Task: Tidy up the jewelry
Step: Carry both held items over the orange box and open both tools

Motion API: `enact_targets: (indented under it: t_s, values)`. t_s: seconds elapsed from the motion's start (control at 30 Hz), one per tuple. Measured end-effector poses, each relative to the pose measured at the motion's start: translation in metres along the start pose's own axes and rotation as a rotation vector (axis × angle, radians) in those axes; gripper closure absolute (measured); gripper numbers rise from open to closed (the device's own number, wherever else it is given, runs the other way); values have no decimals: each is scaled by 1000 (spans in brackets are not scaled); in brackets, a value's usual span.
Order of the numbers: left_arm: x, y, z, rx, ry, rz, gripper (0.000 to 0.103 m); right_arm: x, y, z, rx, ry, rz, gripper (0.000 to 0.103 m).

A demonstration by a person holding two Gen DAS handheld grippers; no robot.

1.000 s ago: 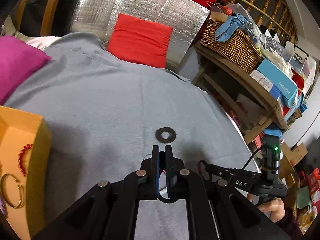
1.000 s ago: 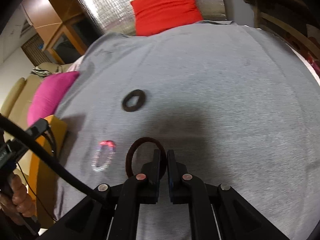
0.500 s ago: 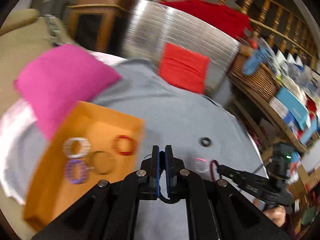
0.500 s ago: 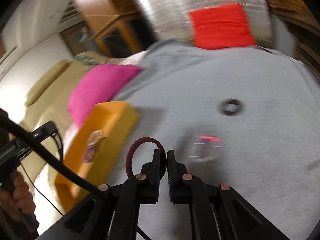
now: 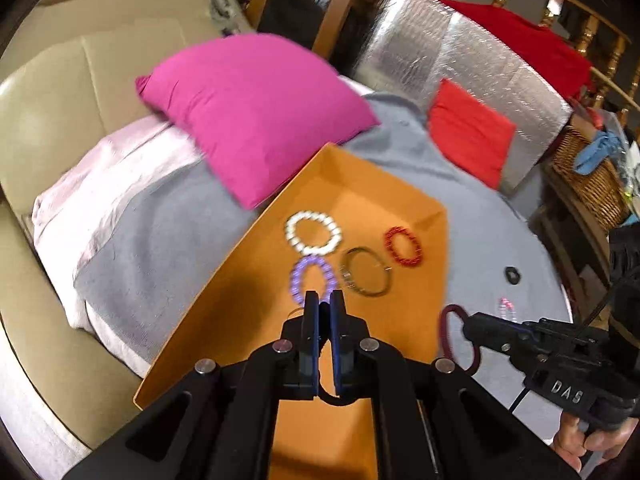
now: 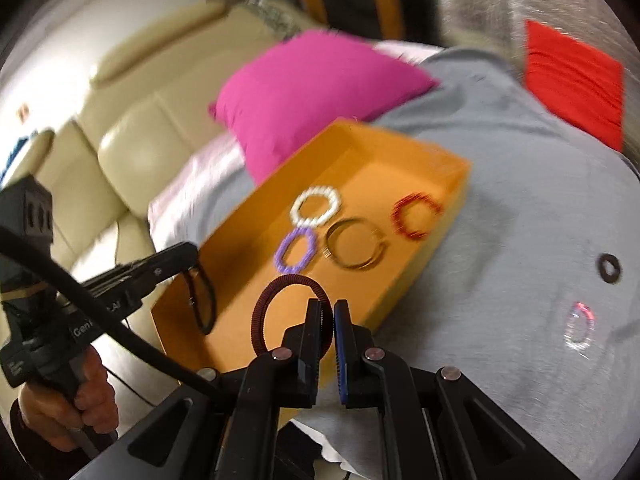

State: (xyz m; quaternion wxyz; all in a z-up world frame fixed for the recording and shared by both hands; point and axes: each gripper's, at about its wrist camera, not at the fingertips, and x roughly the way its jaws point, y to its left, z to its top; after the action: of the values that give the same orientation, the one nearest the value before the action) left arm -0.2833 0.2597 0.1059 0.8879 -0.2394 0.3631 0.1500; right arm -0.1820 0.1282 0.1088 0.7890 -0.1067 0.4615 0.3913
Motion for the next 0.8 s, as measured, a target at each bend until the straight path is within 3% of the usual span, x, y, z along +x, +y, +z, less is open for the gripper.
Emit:
enact_targets:
  t_s: [0.23,0.37,0.53,0.6,0.63,0.67,0.8]
  values:
    - [38,7,0,33,90,98,98,65,20,16,-77,164,-64,96]
    - [56,7,1,55,133,115,98,96,30,18,-134,265,-101,96]
    - [75,13,5,48,192,144,96,116,30,21,-131,321,-138,94]
    - [77,17,5,34,194,166,82,119,23,23,-102,338,-126,93]
    - [77,19,6,28,191,170,66,118,21,23,-93,335,-129,91]
    - [74,21,6,19,175,167,59,116,16,24,-78,327,-133,90]
    - [54,20,12,-3,122,152,59,89,-9,34,-3,238,-67,90]
